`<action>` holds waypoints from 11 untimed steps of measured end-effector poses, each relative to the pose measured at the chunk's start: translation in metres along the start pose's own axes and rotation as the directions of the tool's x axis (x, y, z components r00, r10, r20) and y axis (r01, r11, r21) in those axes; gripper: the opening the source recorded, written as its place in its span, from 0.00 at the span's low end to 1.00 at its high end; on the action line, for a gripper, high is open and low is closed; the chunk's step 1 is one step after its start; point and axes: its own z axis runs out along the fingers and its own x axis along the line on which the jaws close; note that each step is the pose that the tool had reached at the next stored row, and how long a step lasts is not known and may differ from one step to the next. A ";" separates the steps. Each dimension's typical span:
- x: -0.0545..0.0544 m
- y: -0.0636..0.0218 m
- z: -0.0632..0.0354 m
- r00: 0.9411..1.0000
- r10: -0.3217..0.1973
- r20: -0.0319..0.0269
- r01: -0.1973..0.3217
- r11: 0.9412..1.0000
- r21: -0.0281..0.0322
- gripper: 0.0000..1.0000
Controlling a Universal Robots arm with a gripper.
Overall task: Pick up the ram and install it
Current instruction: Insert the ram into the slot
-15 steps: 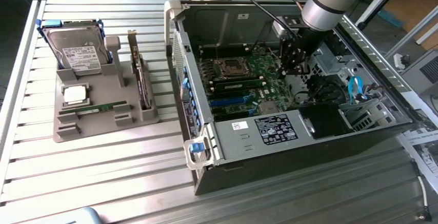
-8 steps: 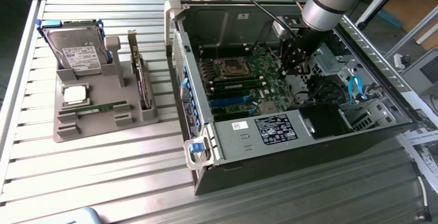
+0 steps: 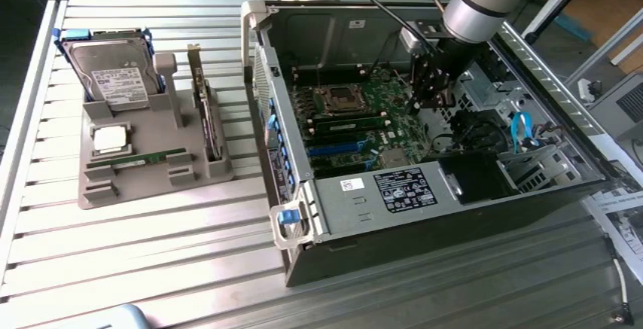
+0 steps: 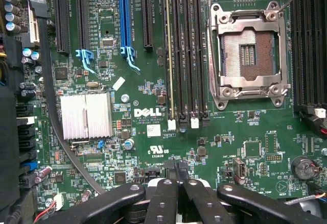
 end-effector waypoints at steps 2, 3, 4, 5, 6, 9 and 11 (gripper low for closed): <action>0.000 0.0001 -0.0018 1.000 0.000 0.000 0.000 1.000 0.000 0.11; 0.000 0.0001 -0.0028 1.000 0.000 0.000 0.000 1.000 0.000 0.11; 0.000 0.0001 -0.0038 1.000 0.000 0.000 0.000 1.000 0.000 0.11; 0.000 0.0002 -0.0045 1.000 0.000 0.000 0.000 1.000 0.000 0.11; 0.000 0.0002 -0.0052 1.000 0.000 0.000 0.000 1.000 0.000 0.11; 0.000 0.0002 -0.0056 1.000 0.000 0.000 0.000 1.000 0.000 0.11; 0.000 0.0002 -0.0058 1.000 0.000 0.000 0.000 1.000 0.000 0.11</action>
